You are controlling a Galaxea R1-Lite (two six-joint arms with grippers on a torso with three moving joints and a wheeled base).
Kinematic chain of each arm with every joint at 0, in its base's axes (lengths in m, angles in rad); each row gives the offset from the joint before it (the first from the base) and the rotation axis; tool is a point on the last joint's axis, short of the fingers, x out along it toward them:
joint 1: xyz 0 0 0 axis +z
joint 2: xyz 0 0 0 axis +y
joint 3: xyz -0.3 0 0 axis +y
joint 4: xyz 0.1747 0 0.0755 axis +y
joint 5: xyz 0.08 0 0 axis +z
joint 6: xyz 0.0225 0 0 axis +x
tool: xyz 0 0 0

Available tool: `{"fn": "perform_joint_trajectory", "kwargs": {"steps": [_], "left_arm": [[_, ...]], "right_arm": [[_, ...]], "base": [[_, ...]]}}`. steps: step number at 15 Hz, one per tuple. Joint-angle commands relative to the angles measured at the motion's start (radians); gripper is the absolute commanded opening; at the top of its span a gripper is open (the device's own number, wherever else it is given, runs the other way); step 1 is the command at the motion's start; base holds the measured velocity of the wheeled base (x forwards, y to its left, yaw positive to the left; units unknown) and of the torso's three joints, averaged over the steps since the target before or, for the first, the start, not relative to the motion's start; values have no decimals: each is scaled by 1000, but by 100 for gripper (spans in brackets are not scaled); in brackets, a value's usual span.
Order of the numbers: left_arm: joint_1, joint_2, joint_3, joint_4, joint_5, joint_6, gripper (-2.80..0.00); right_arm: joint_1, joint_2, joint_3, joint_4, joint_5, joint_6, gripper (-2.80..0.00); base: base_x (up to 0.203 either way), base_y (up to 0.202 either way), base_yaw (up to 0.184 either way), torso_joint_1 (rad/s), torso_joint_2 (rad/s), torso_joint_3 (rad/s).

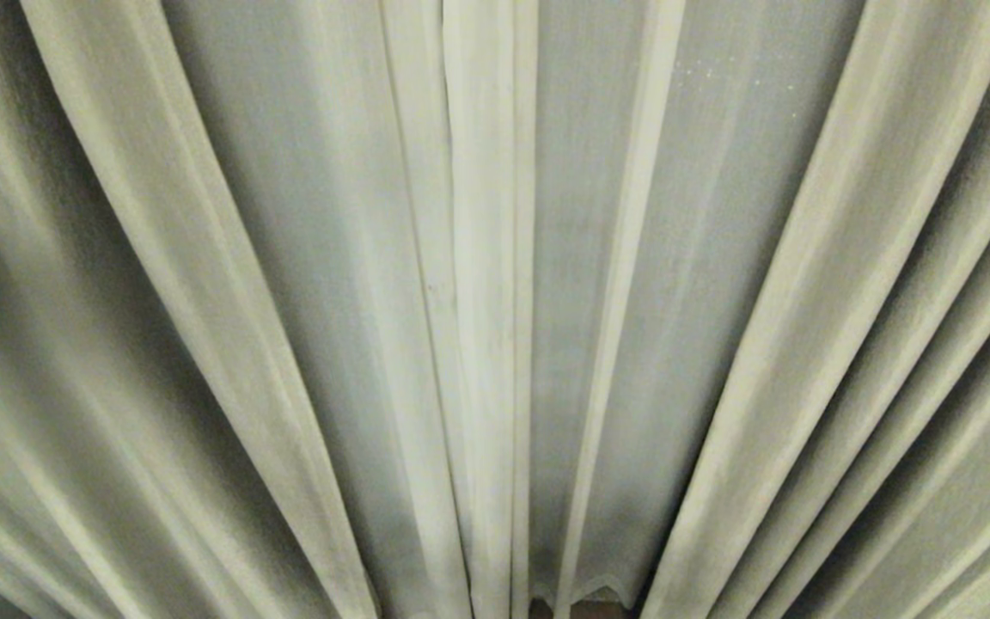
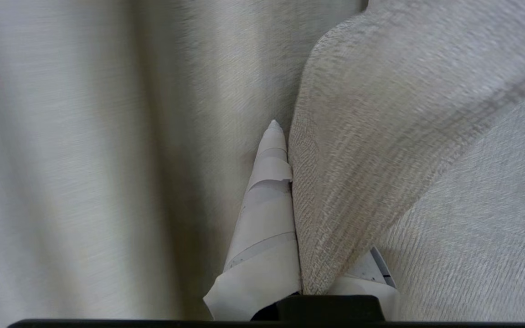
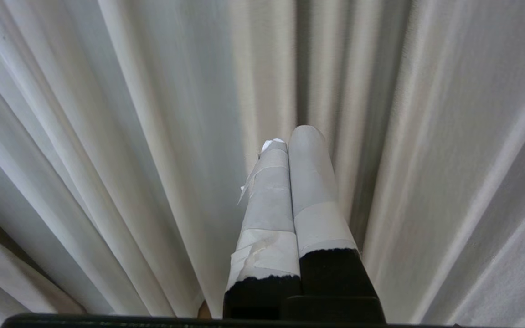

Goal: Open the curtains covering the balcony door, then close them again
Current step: Pull the outer curtains open on both sides

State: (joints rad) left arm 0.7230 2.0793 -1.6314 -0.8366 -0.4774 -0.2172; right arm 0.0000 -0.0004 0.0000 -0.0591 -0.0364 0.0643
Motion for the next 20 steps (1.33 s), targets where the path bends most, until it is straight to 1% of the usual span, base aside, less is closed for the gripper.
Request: {"fn": "perform_joint_trajectory", "kwargs": {"steps": [1, 5, 6, 12, 14, 17, 20], "left_arm": [[-1, -18, 5, -6, -3, -1, -280], [0, -22, 16, -6, -4, 1, -280], [0, -28, 31, -6, -3, 1, 0], [0, -104, 159, -7, -3, 19, 0], [3, -149, 225, -7, -2, 22, 0], [10, -249, 381, -7, 4, 38, 0], [21, -382, 597, -7, 8, 70, 0]], "right_arm": [[0, 0, 0, -1, 0, 0, -280], [0, 0, 0, -1, 0, 0, -280], [0, 0, 0, -1, 0, 0, -280], [0, 0, 0, -1, 0, 0, -280], [0, 0, 0, -1, 0, 0, -280], [0, 0, 0, -1, 0, 0, -280], [0, 0, 0, -1, 0, 0, -280]], "base": [[0, 0, 0, 0, 0, 0], [0, 0, 0, 0, 0, 0], [0, 0, 0, 0, 0, 0], [0, 0, 0, 0, 0, 0], [0, 0, 0, 0, 0, 0], [0, 0, 0, 0, 0, 0], [0, 0, 0, 0, 0, 0]]}}
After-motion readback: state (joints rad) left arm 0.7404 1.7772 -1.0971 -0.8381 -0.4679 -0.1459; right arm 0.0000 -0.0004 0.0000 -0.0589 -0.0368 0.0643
